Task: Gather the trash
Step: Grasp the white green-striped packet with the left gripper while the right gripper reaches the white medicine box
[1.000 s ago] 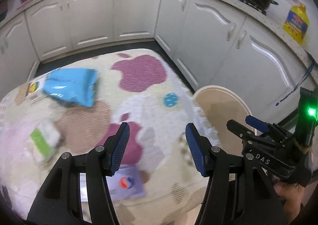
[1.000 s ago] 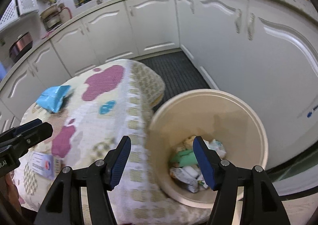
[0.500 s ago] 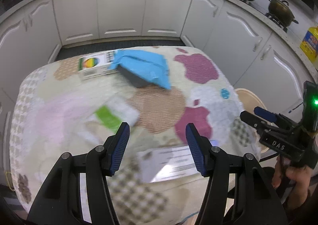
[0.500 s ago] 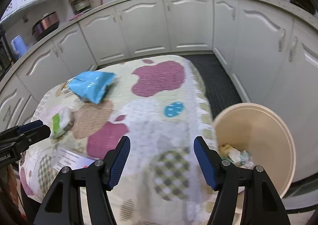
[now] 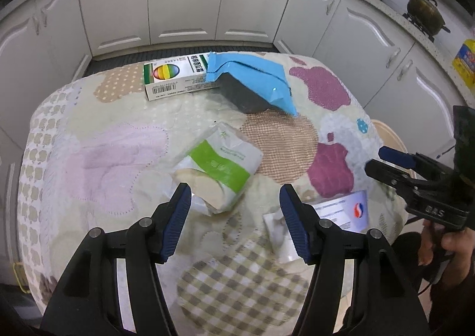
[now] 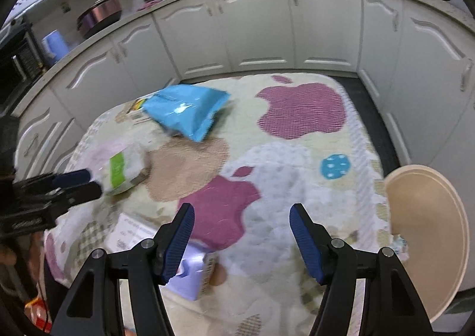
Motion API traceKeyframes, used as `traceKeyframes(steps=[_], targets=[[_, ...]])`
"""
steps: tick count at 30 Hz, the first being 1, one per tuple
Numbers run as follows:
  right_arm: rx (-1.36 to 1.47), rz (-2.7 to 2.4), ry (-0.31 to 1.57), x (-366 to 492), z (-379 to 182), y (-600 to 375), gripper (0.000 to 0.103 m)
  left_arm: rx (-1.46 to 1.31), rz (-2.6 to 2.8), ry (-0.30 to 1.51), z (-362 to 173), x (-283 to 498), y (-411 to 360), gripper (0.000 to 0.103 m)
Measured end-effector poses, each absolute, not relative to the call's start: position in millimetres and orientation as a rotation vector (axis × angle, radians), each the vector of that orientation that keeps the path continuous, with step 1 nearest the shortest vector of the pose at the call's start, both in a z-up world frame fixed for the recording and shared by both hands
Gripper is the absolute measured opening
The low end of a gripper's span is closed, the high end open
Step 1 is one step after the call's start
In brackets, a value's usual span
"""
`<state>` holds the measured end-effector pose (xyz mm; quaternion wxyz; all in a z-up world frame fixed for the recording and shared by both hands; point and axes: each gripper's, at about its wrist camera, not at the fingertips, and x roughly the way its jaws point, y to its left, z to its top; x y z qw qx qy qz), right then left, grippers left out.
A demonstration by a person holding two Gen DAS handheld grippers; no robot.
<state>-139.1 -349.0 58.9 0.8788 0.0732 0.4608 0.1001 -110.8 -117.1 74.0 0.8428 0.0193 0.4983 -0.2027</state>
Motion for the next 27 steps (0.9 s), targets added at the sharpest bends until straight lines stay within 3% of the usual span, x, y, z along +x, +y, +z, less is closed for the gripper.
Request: traceKeyframes(steps=[19,20,21,24,27], targets=[[0.153,0.301,1.0,-142.8,49.9,-346.3,0.065,0.19,-0.374,1.082,40.6,-66.2,-142.4,0.059],[0.155,0.314,1.004,-144.5,50.3,-346.4,0.065,0.208,-0.365,1.072,40.2,-67.0,-144.4,0.05],[0.157,0.329,1.007,-146.1,50.9,-345.9,0.065,0.24,-0.344,1.062,39.7,-67.9,-146.4,0.033],[0.134,0.377,1.013,-151.9,53.5,-341.0,0.065,0.255,-0.327,1.051,41.0,-67.7,-144.3,0.019],[0.084,0.438,1.033,-160.7,53.3,-331.4,0.073,0.239,-0.313,1.049,46.0,-67.9,-140.1,0.015]])
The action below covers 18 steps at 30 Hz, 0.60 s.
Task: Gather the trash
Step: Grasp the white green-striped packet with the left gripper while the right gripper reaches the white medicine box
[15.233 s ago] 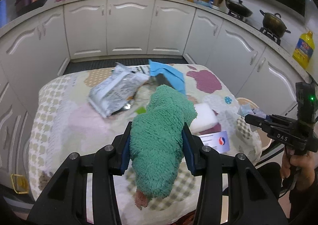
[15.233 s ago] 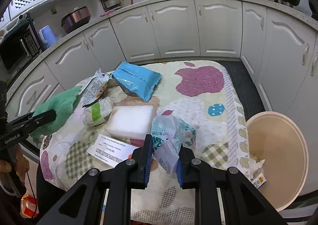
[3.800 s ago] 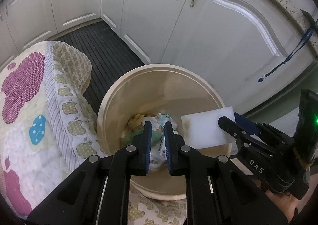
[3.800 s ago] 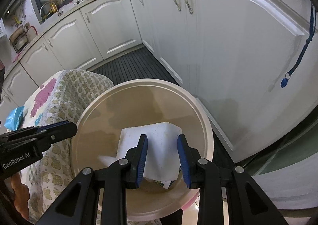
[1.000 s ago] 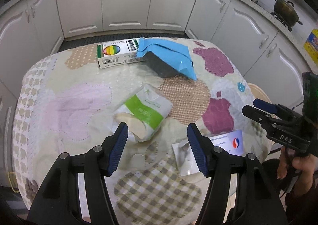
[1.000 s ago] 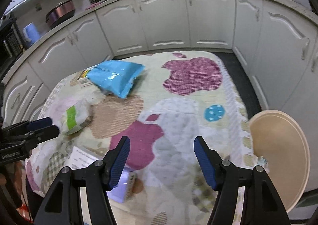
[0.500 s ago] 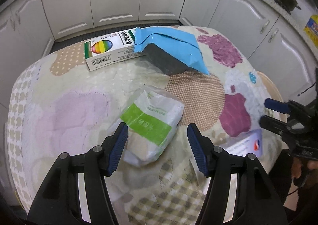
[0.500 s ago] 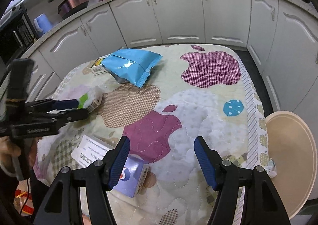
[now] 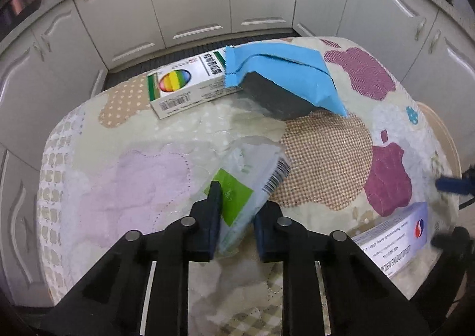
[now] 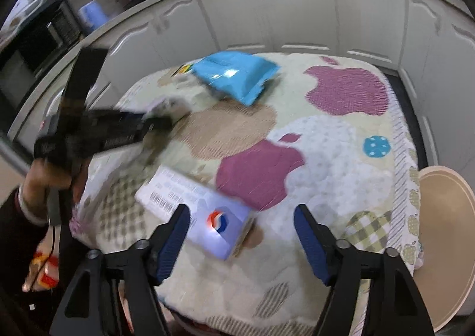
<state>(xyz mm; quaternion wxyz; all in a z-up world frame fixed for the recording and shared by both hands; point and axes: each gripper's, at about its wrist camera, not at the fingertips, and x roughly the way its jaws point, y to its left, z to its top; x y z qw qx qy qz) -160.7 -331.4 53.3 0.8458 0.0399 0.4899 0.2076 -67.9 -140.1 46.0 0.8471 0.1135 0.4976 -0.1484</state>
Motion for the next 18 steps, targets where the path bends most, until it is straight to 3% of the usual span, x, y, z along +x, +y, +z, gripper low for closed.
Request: traceKeyframes(steps=[8,18], targets=[[-0.114,0.508,1.086,-178.3,35.8,-307.7,0.074,0.251,-0.305,1.041,50.6,-77.4,-138.1,0.014],[-0.124,0.25,0.973,-130.7,36.6,-323.0,0.074,0.252,-0.323,1.046,54.9,-88.8,-137.1,0.014]])
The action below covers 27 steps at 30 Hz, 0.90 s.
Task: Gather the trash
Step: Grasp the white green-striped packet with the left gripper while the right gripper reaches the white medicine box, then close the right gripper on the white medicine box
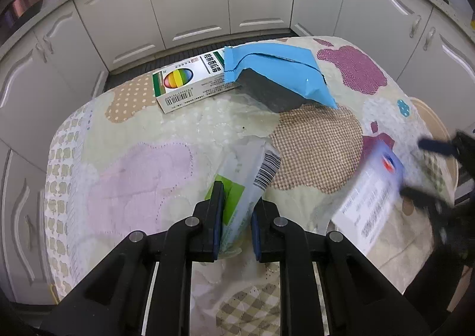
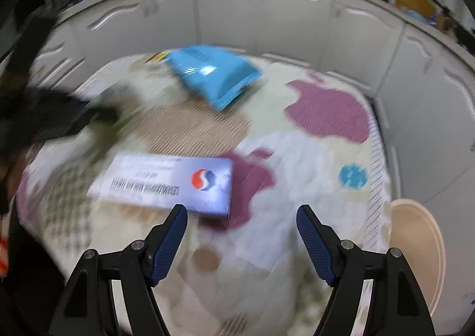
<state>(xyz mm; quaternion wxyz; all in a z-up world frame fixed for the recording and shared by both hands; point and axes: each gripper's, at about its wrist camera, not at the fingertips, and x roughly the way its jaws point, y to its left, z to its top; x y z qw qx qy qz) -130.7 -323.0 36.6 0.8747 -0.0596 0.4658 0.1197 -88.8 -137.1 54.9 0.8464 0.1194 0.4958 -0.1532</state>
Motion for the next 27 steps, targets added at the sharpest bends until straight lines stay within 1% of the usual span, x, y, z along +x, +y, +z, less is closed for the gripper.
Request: traceKeyframes(steps=[6,10,20,27], targets=[[-0.019,0.193,1.003,-83.2,20.4,-317.4,0.074,0.242,-0.321,1.054,54.3,-96.2,-129.4,0.014],[0.055,0.196,1.001,-64.8,24.0,-309.2,0.074,0.242,-0.314,1.058,55.5,-99.6,-123.6,0.014],[0.307,0.276,1.044,-78.2,45.0,-298.8,0.074,0.218,-0.257,1.054,59.3,-101.0,-103.7,0.014],[0.266,0.31,1.093,-68.2,28.8,-251.7,0.074,0.201,-0.232,1.058,57.4,-101.8,-100.0,0.014]])
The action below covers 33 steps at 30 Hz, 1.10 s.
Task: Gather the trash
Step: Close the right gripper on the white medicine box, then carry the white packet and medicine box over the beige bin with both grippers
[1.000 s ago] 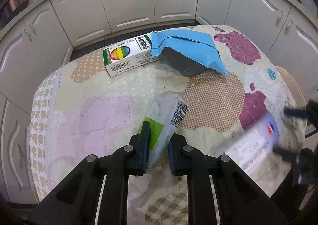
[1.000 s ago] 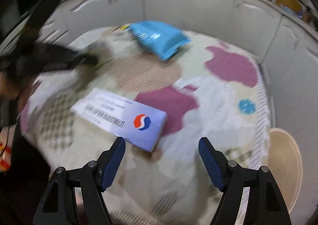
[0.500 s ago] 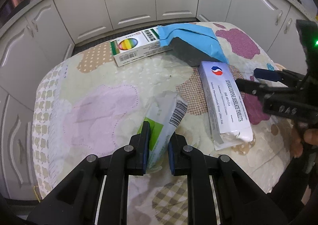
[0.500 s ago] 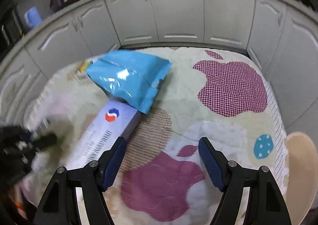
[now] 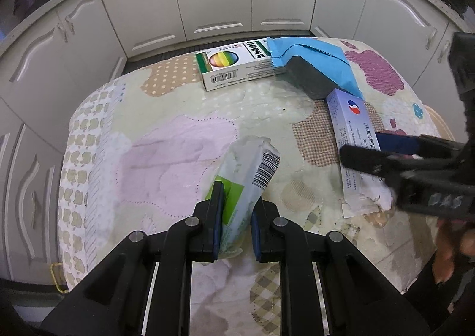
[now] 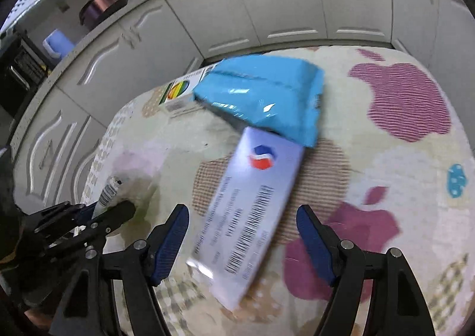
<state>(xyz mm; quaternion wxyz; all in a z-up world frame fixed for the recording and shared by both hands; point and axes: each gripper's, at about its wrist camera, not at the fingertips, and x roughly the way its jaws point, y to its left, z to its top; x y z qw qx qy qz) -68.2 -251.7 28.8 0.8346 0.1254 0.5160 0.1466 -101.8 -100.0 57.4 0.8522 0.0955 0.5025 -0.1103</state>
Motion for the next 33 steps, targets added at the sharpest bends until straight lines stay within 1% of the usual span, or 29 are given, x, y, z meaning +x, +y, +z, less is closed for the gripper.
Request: traceKeyframes(steps=[1,2,3,8,15,33], targets=[[0.245,0.305,1.091,-67.8,28.1,-246.7,0.073,0.2,-0.231,1.058,57.1,-101.8,-99.8,0.014],[0.217,0.297,1.082,-69.0,28.5,-242.8,0.063,0.199,-0.229,1.059,56.7,-102.0,-99.6,0.014],[0.185,0.29,1.076,-69.0,29.1,-240.2,0.056,0.197,-0.228,1.06,56.3,-102.1,-99.7,0.013],[0.154,0.319,1.06,-78.0,34.1,-249.7,0.052,0.193,-0.229,1.059,56.8,-101.7,-102.8,0.013],[0.128,0.307,1.014,-107.1,55.8,-285.8,0.051,0.197,-0.259,1.032,66.4,-107.6,-122.9,0.013],[0.151,0.19,0.929,-160.5,85.2,-367.3,0.051,0.228,-0.387,0.982,87.2,-126.0,-206.7,0.013]])
